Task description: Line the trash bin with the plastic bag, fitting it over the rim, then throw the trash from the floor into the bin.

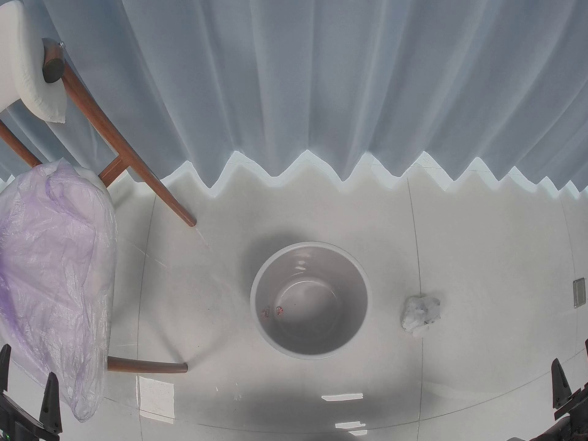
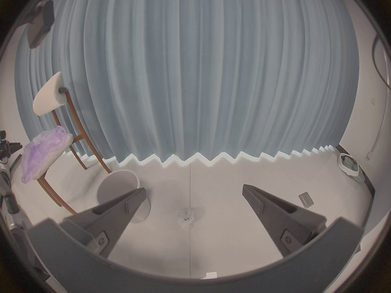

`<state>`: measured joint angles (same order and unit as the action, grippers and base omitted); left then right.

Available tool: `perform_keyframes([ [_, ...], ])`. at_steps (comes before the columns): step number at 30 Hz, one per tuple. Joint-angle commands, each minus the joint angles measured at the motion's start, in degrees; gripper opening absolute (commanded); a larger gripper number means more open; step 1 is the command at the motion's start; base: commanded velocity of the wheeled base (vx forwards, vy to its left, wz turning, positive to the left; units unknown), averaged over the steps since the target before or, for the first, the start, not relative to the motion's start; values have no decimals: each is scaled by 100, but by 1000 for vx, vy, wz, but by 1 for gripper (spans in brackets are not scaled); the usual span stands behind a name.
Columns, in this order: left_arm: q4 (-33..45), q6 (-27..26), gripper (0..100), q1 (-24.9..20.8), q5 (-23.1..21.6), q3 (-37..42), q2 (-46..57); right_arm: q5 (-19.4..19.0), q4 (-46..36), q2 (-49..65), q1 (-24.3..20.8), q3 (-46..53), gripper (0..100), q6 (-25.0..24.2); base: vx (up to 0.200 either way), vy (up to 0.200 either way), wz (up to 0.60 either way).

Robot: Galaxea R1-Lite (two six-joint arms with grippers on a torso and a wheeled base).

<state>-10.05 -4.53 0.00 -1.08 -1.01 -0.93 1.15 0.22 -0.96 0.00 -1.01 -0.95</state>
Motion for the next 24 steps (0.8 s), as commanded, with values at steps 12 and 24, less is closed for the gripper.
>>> perform_keyframes([
  [12, 82, -768, 100, -35, -656, -1358, -1779, -9, -13, 88, 0, 101, 100, 69, 0, 0, 0],
  [24, 55, -496, 100, -79, -630, -2008, -3906, -9, -4, 88, 0, 101, 100, 60, 0, 0, 0],
])
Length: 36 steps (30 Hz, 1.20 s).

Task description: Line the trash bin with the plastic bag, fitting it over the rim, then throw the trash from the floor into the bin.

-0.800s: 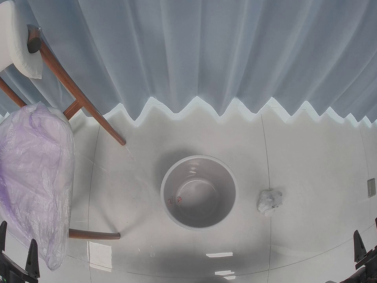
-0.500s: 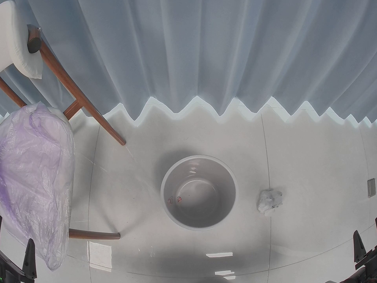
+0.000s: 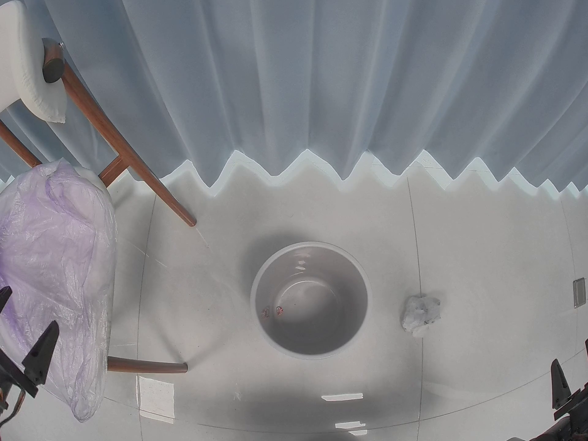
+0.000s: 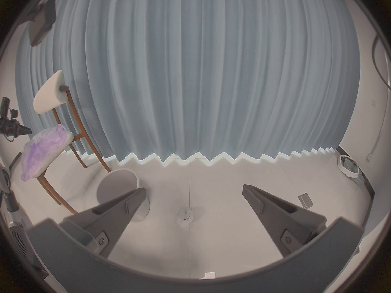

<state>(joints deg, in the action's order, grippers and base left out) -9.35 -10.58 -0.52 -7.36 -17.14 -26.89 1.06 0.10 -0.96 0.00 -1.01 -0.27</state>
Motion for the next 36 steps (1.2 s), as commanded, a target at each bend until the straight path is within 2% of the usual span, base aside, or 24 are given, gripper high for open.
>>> perform_keyframes([
  [1, -14, 109, 100, -27, -11, -439, -1424, -1, 8, 88, 0, 101, 100, -8, 0, 0, 0],
  [11, -32, 197, 100, -378, -160, -712, -2417, -1, -1, 88, 0, 101, 100, 0, 0, 0, 0],
  [17, -208, 179, 100, -958, -107, -765, -3006, -1, -1, 88, 0, 101, 100, 0, 0, 0, 0],
  [20, -410, 135, 100, -976, -28, -773, -3120, -1, -1, 88, 0, 101, 100, 0, 0, 0, 0],
  [25, -454, 109, 100, -1099, 552, -808, -3314, -1, -1, 88, 0, 101, 100, 0, 0, 0, 0],
  [28, -436, -40, 100, -1371, 1123, -1028, -3481, -1, -1, 88, 0, 101, 100, 0, 0, 0, 0],
  [29, -436, -40, 100, -1371, 1123, -1028, -3481, -1, -1, 88, 0, 101, 100, 0, 0, 0, 0],
  [30, -454, -102, 100, -1609, 1536, -1160, -3630, -9, -1, 88, 0, 101, 100, 0, 0, 0, 0],
  [32, -454, -111, 100, -1776, 1756, -1248, -3744, -9, -1, 88, 0, 101, 100, 0, 0, 0, 0],
  [33, -445, -120, 100, -1908, 2081, -1292, -3876, -9, -1, 88, 0, 101, 100, 0, 0, 0, 0],
  [36, -454, -172, 100, -1916, 2406, -1239, -4096, -9, -1, 88, 0, 101, 100, 0, 0, 0, 0],
])
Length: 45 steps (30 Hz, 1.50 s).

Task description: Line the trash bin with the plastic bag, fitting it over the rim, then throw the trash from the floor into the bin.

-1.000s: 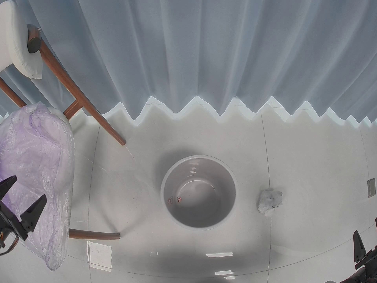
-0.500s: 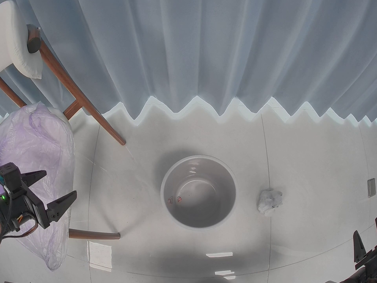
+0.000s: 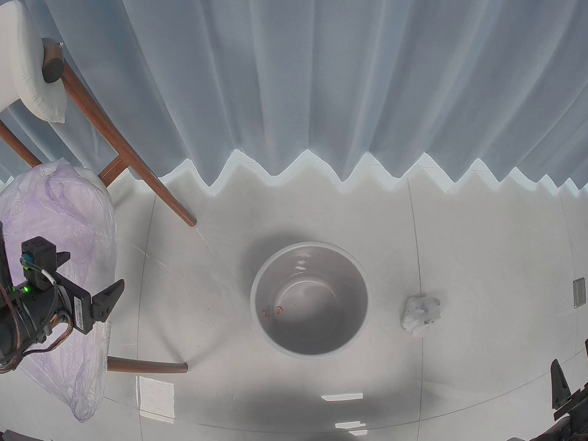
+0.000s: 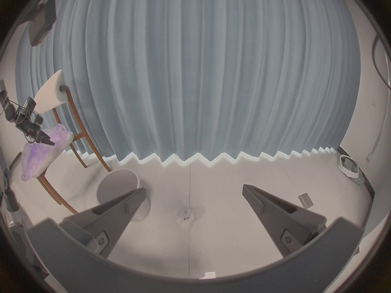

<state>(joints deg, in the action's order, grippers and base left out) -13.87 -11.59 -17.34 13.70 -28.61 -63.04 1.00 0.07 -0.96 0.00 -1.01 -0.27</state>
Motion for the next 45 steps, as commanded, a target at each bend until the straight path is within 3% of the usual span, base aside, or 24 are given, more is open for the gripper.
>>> perform_keyframes([
  [1, -10, -89, 100, -235, 388, -110, -561, -3, 1, 88, 0, 101, 100, 0, 0, 0, 0],
  [9, -1, -89, 100, -200, 985, -48, -815, -3, 10, 88, 0, 101, 100, 0, 0, 0, 0],
  [29, -274, -265, 100, 187, 1038, -92, -1343, -3, 1, 88, 0, 101, 100, -8, 0, 0, 0],
  [30, -274, -265, 0, 222, 1038, -92, -1334, -3, 1, 88, 0, 101, 100, -8, 0, 0, 0],
  [38, -274, -212, 0, 310, 950, -74, -1026, -3, 1, 88, 0, 101, 100, -8, 0, 0, 0],
  [45, -247, -124, 0, 450, 449, 49, -297, -3, 1, 88, 0, 101, 100, -8, 0, 0, 0],
])
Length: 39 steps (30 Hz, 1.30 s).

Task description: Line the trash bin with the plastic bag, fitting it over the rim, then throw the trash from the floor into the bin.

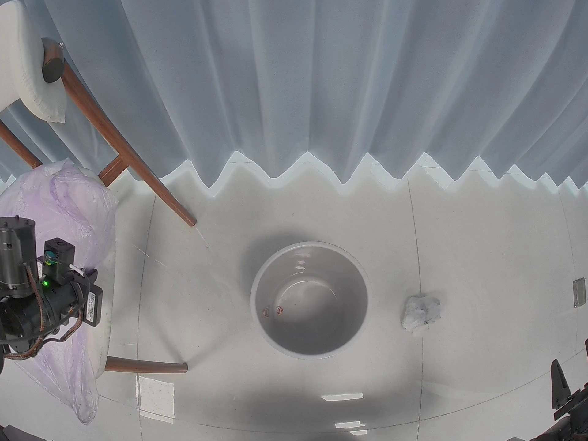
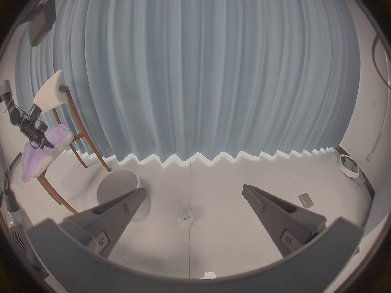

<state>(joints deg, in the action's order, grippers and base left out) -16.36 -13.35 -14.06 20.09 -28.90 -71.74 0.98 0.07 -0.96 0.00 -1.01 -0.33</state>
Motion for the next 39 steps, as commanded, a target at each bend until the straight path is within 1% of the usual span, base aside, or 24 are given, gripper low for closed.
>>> perform_keyframes([
  [1, 1, 60, 0, 193, -286, 87, 679, -1, 1, 88, 0, 101, 100, -2, 0, 0, 0],
  [5, 1, 201, 0, 386, -796, 210, 1110, -1, 10, 88, 0, 101, 100, -2, 0, 0, 0],
  [7, 1, 245, 0, 386, -893, 245, 1215, -1, 10, 88, 0, 101, 100, -20, 0, 0, 0],
  [8, 1, 359, 0, 386, -1060, 368, 1435, 8, 10, 88, 0, 101, 100, -37, 0, 0, 0],
  [11, -8, 623, 0, 325, -1218, 438, 1690, 8, 10, 88, 0, 101, 100, -29, 0, 0, 0],
  [12, -16, 737, 0, 316, -1332, 421, 1707, 8, 10, 88, 0, 101, 100, -29, 0, 0, 0],
  [14, -34, 939, 0, 245, -1772, 394, 1707, 8, 10, 88, 0, 101, 100, -37, 0, 0, 0],
  [15, -34, 975, 0, 245, -1842, 386, 1699, 8, 10, 88, 0, 101, 100, -37, 0, 0, 0],
  [16, -43, 1265, 0, 263, -2264, 342, 1681, 8, 10, 88, 0, 101, 100, -37, 0, 0, 0],
  [18, -113, 1651, 0, 245, -2572, 183, 1672, 8, 10, 88, 0, 101, 100, -37, 0, 0, 0],
  [20, -122, 1713, 0, 237, -2607, 166, 1663, 8, 10, 88, 0, 101, 100, -37, 0, 0, 0],
  [21, -148, 2170, 0, 105, -2914, -36, 1532, 8, 10, 88, 0, 101, 100, -46, 0, 0, 0],
  [22, -148, 2267, 0, -9, -3020, -142, 1470, 8, 10, 88, 0, 101, 100, -46, 0, 0, 0],
  [23, -148, 2284, 0, -27, -3037, -168, 1461, 8, 10, 88, 0, 101, 100, -46, 0, 0, 0],
  [25, -175, 2557, 0, -379, -3187, -432, 1277, 8, 10, 96, 0, 101, 100, -46, 0, 0, 0],
  [26, -183, 2557, 0, -414, -3196, -441, 1268, 8, 10, 88, 0, 101, 100, -46, 0, 0, 0],
  [27, -245, 2644, 0, -818, -3327, -573, 1215, 8, 10, 96, 0, 101, 100, -46, 0, 0, 0],
  [28, -254, 2671, 0, -1029, -3415, -634, 1180, 8, 10, 96, 0, 101, 100, -55, 0, 0, 0],
  [29, -254, 2680, 0, -1082, -3450, -643, 1171, 8, 10, 88, 0, 101, 100, -55, 0, 0, 0],
  [30, -271, 2741, 0, -1328, -3670, -704, 1039, 8, 10, 88, 0, 101, 100, -55, 0, 0, 0],
  [33, -280, 2732, 0, -1600, -4162, -863, 855, 8, 19, 96, 0, 101, 100, -73, 0, 0, 0],
  [37, -280, 2750, 0, -1943, -4444, -1073, 591, 8, 19, 96, 0, 101, 100, -99, 0, 0, 0],
  [38, -280, 2750, 0, -1943, -4444, -1073, 591, 8, 19, 96, 0, 101, 100, -99, 0, 0, 0],
  [39, -271, 2767, 0, -2128, -4584, -1170, 512, 8, 19, 96, 0, 101, 100, -99, 0, 0, 0],
])
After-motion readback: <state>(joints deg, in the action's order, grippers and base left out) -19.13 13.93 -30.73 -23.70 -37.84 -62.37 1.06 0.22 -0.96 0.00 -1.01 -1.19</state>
